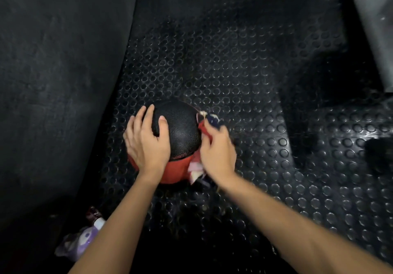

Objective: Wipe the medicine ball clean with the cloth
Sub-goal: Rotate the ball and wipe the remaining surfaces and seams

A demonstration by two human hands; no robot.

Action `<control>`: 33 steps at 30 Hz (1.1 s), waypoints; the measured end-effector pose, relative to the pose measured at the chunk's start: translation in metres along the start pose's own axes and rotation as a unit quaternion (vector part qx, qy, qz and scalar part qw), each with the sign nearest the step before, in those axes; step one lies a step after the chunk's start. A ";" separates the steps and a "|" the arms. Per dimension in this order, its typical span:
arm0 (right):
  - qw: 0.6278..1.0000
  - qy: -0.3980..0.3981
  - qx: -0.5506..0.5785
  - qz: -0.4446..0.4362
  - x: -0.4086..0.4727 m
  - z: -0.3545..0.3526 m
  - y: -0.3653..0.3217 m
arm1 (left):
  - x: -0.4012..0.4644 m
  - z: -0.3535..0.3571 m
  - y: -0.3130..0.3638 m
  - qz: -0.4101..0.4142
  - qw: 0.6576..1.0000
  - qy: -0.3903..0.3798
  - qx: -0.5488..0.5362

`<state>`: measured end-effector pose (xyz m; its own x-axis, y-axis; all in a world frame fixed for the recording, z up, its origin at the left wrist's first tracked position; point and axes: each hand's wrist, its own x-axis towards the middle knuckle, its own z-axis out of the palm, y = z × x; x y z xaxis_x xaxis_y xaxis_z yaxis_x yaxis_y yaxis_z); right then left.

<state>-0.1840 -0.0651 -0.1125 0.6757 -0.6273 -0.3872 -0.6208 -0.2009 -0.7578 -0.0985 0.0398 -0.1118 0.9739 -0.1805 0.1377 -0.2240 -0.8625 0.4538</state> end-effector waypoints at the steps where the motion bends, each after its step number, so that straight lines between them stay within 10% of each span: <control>1: 1.000 0.000 0.007 -0.012 -0.020 0.003 0.001 | 0.003 0.000 0.001 -0.004 1.000 0.001 -0.003; 18: 0.999 0.032 -0.012 -0.036 0.006 -0.001 0.014 | -0.003 -0.003 -0.006 0.010 1.000 -0.002 -0.027; 24: 0.983 -0.180 0.037 0.014 0.093 -0.016 -0.004 | -0.005 -0.007 -0.013 0.028 0.999 -0.011 -0.039; 30: 0.980 0.017 -0.015 -0.196 -0.011 -0.005 -0.006 | 0.002 -0.003 -0.006 0.027 0.999 -0.006 -0.029; 33: 0.993 0.013 -0.047 -0.108 0.028 -0.005 0.004 | -0.006 -0.001 -0.004 0.037 0.999 -0.012 -0.017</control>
<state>-0.1692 -0.0872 -0.1241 0.7872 -0.5809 -0.2071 -0.4980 -0.4007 -0.7690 -0.1031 0.0445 -0.1130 0.9550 -0.2555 0.1510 -0.2967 -0.8295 0.4732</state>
